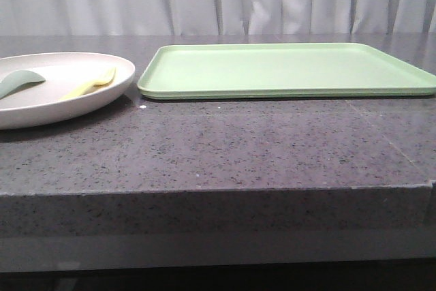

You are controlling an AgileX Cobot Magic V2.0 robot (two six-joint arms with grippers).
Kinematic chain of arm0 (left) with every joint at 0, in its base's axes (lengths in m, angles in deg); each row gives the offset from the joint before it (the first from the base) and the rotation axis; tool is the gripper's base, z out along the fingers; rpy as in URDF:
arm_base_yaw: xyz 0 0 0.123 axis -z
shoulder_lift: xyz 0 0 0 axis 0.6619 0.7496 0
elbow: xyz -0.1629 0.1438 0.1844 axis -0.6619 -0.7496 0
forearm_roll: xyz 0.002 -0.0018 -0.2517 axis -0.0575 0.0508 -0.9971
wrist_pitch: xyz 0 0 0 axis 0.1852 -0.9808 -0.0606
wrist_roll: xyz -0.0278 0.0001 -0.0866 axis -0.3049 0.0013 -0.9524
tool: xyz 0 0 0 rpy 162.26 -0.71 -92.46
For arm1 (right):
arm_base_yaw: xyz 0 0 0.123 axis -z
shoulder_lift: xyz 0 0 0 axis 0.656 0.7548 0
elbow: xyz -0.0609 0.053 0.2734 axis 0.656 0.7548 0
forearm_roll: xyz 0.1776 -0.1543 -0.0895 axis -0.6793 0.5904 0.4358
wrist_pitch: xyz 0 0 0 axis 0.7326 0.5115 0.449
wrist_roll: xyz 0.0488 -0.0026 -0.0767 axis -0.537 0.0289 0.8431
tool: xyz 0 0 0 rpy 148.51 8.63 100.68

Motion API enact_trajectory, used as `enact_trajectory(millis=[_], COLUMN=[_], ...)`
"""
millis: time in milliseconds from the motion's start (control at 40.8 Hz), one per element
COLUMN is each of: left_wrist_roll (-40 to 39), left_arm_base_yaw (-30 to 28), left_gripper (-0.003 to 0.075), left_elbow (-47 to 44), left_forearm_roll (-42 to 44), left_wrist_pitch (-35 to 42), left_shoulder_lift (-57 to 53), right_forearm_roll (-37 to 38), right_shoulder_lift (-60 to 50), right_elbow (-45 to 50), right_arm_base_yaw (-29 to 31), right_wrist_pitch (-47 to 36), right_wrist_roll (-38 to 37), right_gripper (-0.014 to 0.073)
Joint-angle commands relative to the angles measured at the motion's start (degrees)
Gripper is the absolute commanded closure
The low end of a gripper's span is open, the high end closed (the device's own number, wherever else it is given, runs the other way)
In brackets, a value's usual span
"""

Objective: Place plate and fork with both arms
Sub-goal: 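Move the left gripper to the cream plate rim and grip it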

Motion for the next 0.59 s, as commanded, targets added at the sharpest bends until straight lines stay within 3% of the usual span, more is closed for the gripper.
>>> enact_trajectory(millis=[0, 245, 563], left_wrist_roll=[-0.07, -0.07, -0.07], left_arm_base_yaw=[-0.08, -0.08, -0.08], left_gripper=[0.0133, 0.0133, 0.0133], left_elbow=[5.20, 7.78, 7.78], left_forearm_roll=[-0.31, -0.31, -2.01], left_wrist_pitch=[-1.98, -4.95, -4.48], left_shoulder_lift=[3.57, 12.64, 15.93], right_forearm_roll=[-0.17, -0.17, -0.17], right_shoulder_lift=[0.42, 0.42, 0.42], right_elbow=[-2.13, -2.13, -2.13], right_arm_base_yaw=[0.38, 0.38, 0.38], right_wrist_pitch=[-4.66, -4.66, -4.66], right_wrist_roll=[0.71, 0.71, 0.71], right_gripper=[0.0036, 0.0041, 0.0041])
